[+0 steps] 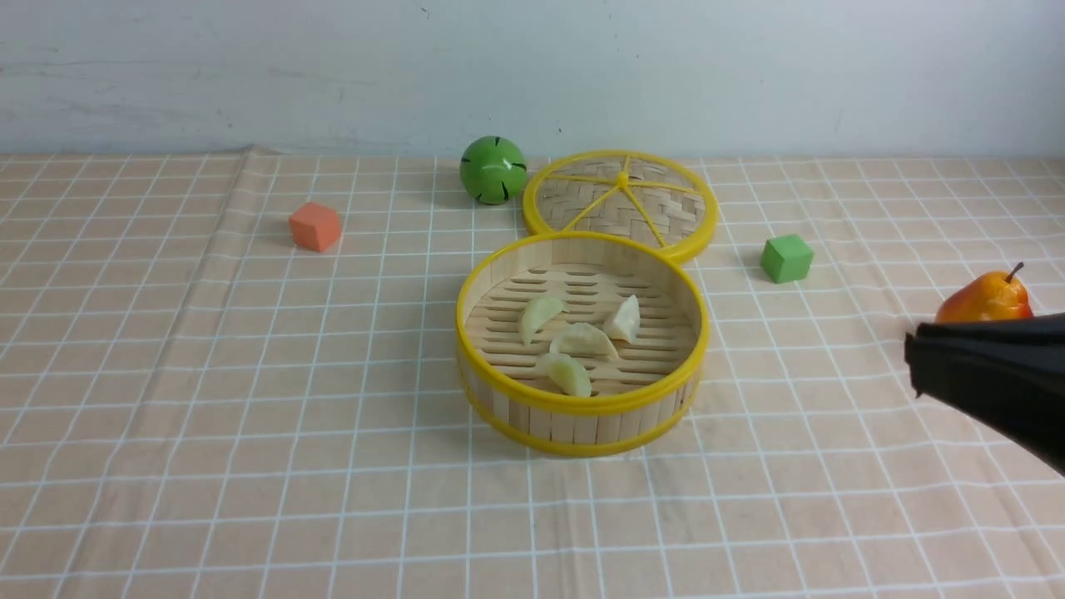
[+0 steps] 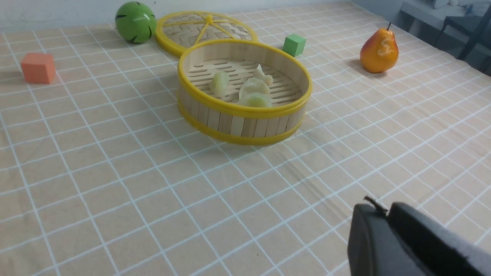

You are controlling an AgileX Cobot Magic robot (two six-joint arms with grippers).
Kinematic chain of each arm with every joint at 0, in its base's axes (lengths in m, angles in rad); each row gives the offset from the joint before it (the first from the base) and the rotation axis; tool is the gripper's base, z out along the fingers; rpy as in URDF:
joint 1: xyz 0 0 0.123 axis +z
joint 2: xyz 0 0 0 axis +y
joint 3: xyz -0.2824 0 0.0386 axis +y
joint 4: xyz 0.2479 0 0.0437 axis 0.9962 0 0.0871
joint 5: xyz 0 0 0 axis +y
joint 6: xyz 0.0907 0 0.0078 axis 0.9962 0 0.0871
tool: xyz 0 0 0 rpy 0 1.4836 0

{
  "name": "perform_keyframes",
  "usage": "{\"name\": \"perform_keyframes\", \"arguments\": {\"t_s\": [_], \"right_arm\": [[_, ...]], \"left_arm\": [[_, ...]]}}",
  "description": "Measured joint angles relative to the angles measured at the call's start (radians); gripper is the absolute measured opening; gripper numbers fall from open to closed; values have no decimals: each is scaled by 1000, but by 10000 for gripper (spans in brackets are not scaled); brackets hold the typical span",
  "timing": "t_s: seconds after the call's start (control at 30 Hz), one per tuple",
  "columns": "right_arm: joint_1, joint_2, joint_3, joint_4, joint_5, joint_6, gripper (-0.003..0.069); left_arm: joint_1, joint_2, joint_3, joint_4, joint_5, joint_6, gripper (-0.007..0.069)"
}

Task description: Put the dumplings into the steamer on the table with the brown tablecloth.

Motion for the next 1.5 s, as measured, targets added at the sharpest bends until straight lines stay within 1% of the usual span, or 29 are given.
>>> {"name": "perform_keyframes", "arguments": {"t_s": [0.03, 0.1, 0.2, 0.23, 0.27, 0.37, 0.47, 0.53, 0.67, 0.8, 1.0, 1.23, 1.5], "right_arm": [[0, -2, 0, -2, -2, 0, -7], [-3, -48, 79, -51, -59, 24, -7], [-45, -154, 209, -151, -125, 131, -7], [-51, -163, 218, -158, -133, 142, -7], [-110, -241, 300, -229, -158, 251, -7], [-224, -359, 419, -365, -172, 424, -7], [-338, -475, 529, -497, -174, 560, -6], [-402, -547, 594, -551, -175, 615, -6], [-506, -676, 725, -575, -175, 651, -3], [-552, -703, 806, -560, -149, 651, -3], [-558, -703, 802, -546, -123, 651, -3], [-558, -704, 801, -519, -121, 651, -1], [-558, -704, 801, -516, -119, 651, 7]], "left_arm": [[0, 0, 0, 0, 0, 0, 50], [0, 0, 0, 0, 0, 0, 55], [0, 0, 1, 0, 1, 0, 57], [0, 0, 1, 0, 1, 0, 57], [0, 0, 1, 0, 1, 0, 57], [0, 0, 1, 0, 1, 0, 57], [0, 0, 1, 0, 2, 0, 58], [0, 0, 1, 0, 2, 0, 60], [0, 0, 1, 0, 2, 0, 68], [0, 0, 1, 0, 2, 0, 71], [0, 0, 1, 1, 3, 0, 71], [0, 0, 1, 1, 3, 0, 74], [0, 0, 1, 1, 3, 0, 83]]}}
